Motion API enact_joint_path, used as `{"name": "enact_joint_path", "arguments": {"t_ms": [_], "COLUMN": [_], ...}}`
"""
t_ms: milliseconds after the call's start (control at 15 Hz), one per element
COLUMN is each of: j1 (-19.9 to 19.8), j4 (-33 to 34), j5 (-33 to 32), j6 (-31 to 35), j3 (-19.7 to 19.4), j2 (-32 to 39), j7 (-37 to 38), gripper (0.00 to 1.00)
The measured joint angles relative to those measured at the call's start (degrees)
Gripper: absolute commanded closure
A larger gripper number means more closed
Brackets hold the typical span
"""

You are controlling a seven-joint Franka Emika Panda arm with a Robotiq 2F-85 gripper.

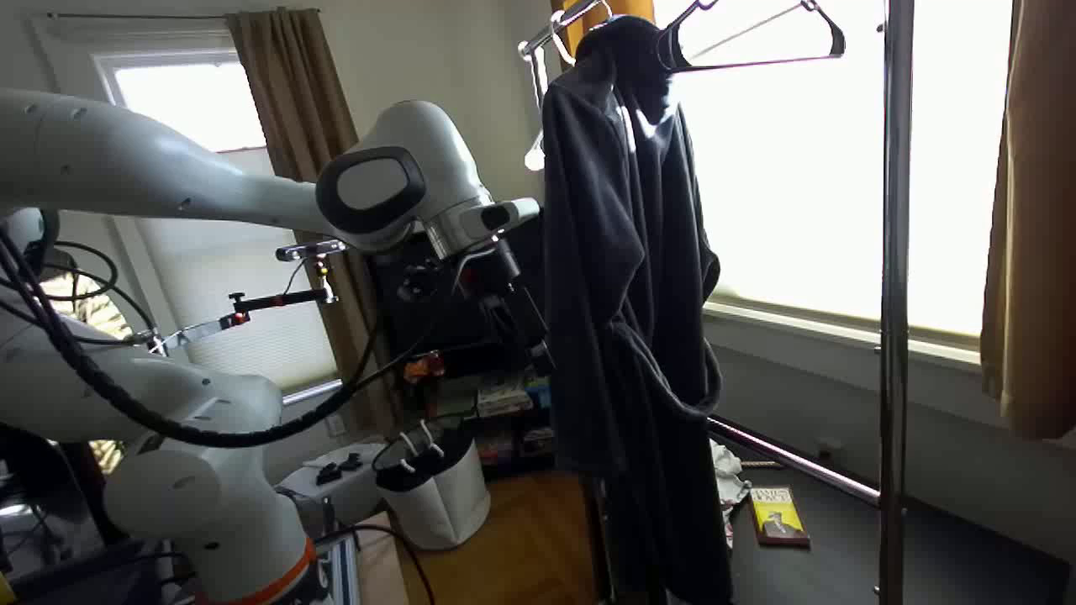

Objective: Take the bottle out of the coat and place it on the bench

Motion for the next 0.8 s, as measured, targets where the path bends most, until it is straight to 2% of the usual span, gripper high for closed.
{"name": "enact_joint_path", "arguments": {"t_ms": [533, 667, 800], "j1": [1.04, 3.99, 8.60], "j4": [0.57, 1.46, 2.79], "j5": [0.50, 2.40, 5.64], "j6": [-0.42, -2.14, -4.49], "j3": [0.88, 2.10, 2.82], "j2": [1.11, 2.32, 3.10], "j7": [0.53, -0.52, -2.69], "gripper": [0.00, 0.00, 0.00]}}
